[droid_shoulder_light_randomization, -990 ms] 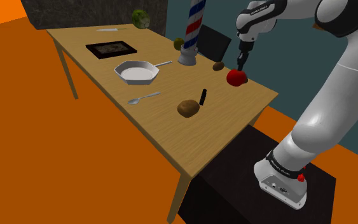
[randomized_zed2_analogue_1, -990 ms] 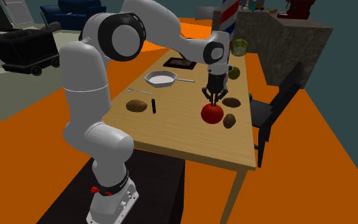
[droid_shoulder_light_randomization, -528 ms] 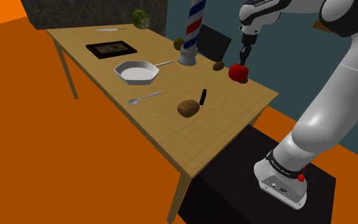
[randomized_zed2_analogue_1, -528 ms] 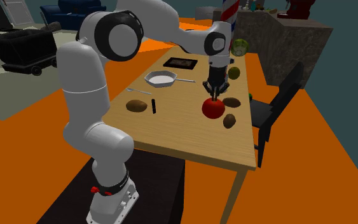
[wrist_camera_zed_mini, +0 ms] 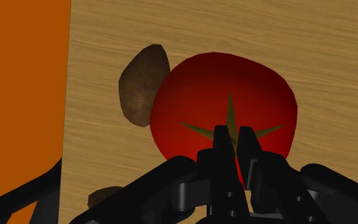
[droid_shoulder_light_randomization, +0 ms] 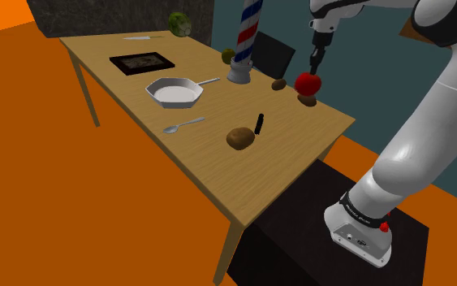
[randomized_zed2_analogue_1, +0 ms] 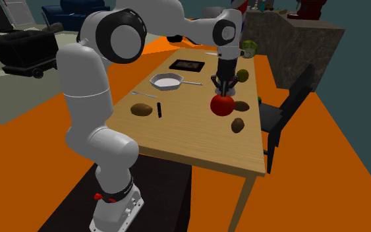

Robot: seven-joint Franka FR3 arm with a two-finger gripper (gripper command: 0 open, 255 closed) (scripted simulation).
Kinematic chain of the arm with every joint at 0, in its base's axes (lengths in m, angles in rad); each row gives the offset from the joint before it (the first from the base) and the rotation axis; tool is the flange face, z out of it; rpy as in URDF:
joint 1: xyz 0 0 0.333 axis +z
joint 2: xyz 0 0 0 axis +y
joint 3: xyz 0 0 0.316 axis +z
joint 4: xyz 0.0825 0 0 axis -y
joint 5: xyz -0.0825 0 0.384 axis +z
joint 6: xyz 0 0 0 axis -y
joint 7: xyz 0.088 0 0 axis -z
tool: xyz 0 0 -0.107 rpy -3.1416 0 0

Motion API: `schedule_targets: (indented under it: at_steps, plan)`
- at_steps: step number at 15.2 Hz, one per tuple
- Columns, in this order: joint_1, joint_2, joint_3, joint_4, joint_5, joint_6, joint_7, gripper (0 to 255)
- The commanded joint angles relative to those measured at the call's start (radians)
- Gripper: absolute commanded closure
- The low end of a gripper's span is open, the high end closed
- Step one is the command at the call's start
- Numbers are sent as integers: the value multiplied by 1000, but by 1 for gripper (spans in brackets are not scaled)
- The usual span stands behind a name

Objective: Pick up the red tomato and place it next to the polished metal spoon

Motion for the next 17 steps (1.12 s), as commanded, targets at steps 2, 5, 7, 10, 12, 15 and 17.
schedule_targets:
  at_steps: [2, 5, 7, 10, 12, 15, 17]
  plan:
    - [1, -6, 0, 33, -2, -39, -2, 255]
    - [1, -8, 0, 71, -3, -78, -5, 255]
    - [0, -8, -1, 98, -2, -105, -7, 255]
    - [0, -6, -1, 141, -1, -146, -11, 255]
    - [-1, -3, -2, 170, 0, -173, -15, 255]
    - [-2, 0, -2, 204, 2, -203, -19, 255]
    - [27, -24, 20, 178, -7, -204, 33, 255]
